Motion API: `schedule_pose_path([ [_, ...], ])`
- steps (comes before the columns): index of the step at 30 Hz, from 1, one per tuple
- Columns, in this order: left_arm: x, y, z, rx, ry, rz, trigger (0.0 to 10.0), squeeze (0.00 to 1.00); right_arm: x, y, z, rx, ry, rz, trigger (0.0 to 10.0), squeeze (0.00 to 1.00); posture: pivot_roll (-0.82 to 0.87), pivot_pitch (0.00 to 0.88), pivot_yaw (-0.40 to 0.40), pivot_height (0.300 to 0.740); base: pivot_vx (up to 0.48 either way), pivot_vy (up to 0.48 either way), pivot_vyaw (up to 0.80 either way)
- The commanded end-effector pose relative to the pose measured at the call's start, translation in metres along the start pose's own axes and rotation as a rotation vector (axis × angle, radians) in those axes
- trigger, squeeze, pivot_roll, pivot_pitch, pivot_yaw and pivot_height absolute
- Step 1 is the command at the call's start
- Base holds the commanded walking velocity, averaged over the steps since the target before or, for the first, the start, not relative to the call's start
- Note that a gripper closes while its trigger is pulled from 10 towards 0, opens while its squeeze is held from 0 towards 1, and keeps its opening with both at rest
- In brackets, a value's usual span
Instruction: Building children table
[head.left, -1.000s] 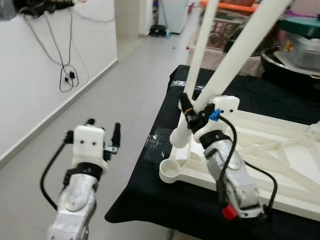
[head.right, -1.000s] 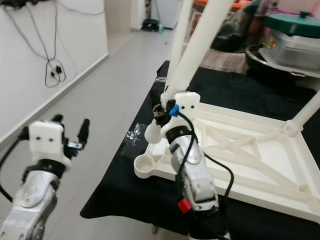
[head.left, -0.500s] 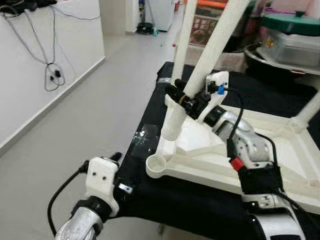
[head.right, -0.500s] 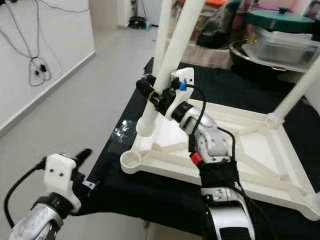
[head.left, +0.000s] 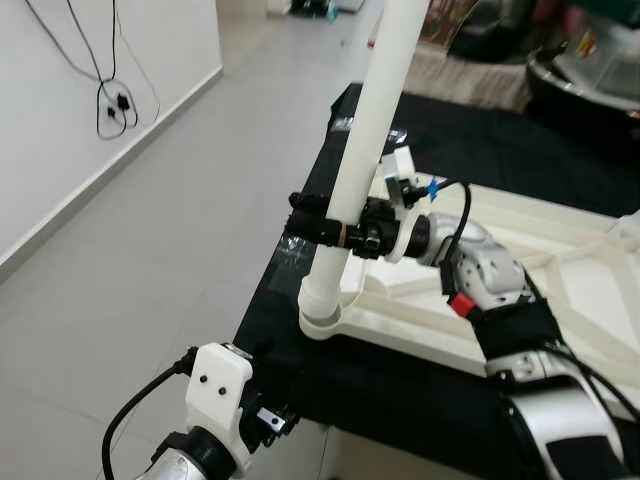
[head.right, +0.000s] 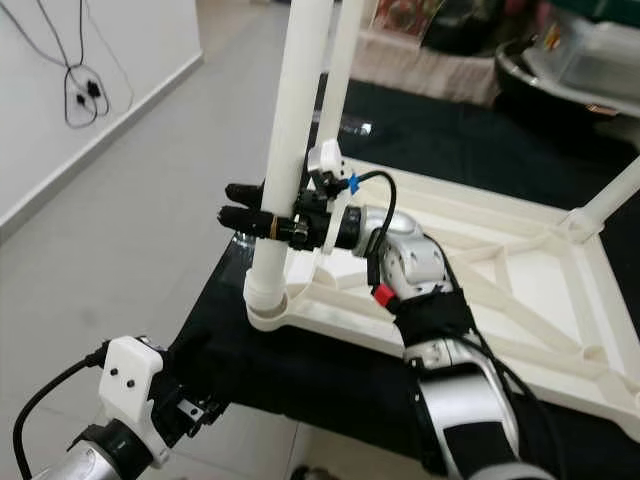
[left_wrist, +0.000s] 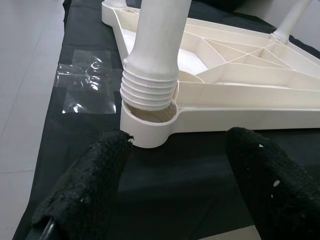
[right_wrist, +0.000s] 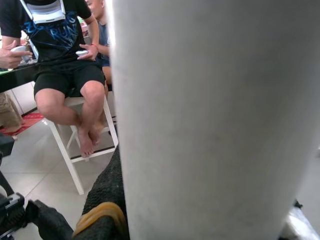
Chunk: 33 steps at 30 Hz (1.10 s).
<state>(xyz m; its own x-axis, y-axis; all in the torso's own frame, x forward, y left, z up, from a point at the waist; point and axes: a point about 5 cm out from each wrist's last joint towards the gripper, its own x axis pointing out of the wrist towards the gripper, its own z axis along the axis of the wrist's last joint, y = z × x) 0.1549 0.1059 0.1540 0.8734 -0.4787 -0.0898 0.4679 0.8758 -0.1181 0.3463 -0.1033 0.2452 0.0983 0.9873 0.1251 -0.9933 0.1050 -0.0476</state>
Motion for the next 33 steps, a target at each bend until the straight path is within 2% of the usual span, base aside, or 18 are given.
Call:
schedule_pose_path([
  [1,-0.002,-0.001,-0.002,-0.006,0.019,-0.011,10.0,0.00,-0.001,0.000,0.001,-0.018,0.013,0.020,10.0,0.00,0.15,0.194,-0.108,0.740,0.000,0.000,0.00],
  [9,-0.008,-0.005,0.000,0.006,0.031,-0.022,10.0,0.00,-0.007,-0.002,-0.001,-0.034,0.026,0.100,10.0,0.00,0.15,0.200,-0.110,0.740,0.000,0.000,0.00],
  [16,-0.010,-0.008,0.000,0.010,0.038,-0.027,10.0,0.00,-0.003,0.000,-0.006,-0.048,0.080,0.193,10.0,0.00,0.16,0.190,-0.119,0.740,0.000,0.000,0.00],
  [19,-0.010,-0.007,0.001,0.018,0.035,-0.018,10.0,0.00,0.002,0.002,-0.005,-0.075,0.112,0.270,10.0,0.00,0.16,0.174,-0.123,0.740,0.000,0.000,0.00],
  [21,-0.010,-0.007,0.001,0.018,0.035,-0.018,10.0,0.00,0.002,0.002,-0.005,-0.075,0.112,0.270,10.0,0.00,0.16,0.174,-0.123,0.740,0.000,0.000,0.00],
  [27,-0.012,-0.007,-0.001,0.025,0.045,-0.017,10.0,0.00,0.013,0.012,0.006,-0.138,0.071,0.371,10.0,0.00,0.17,0.156,-0.115,0.740,0.000,0.000,0.00],
  [33,-0.013,-0.008,-0.003,0.024,0.054,-0.023,10.0,0.00,0.016,0.016,0.011,-0.162,0.049,0.393,10.0,0.00,0.16,0.137,-0.110,0.740,0.000,0.000,0.00],
])
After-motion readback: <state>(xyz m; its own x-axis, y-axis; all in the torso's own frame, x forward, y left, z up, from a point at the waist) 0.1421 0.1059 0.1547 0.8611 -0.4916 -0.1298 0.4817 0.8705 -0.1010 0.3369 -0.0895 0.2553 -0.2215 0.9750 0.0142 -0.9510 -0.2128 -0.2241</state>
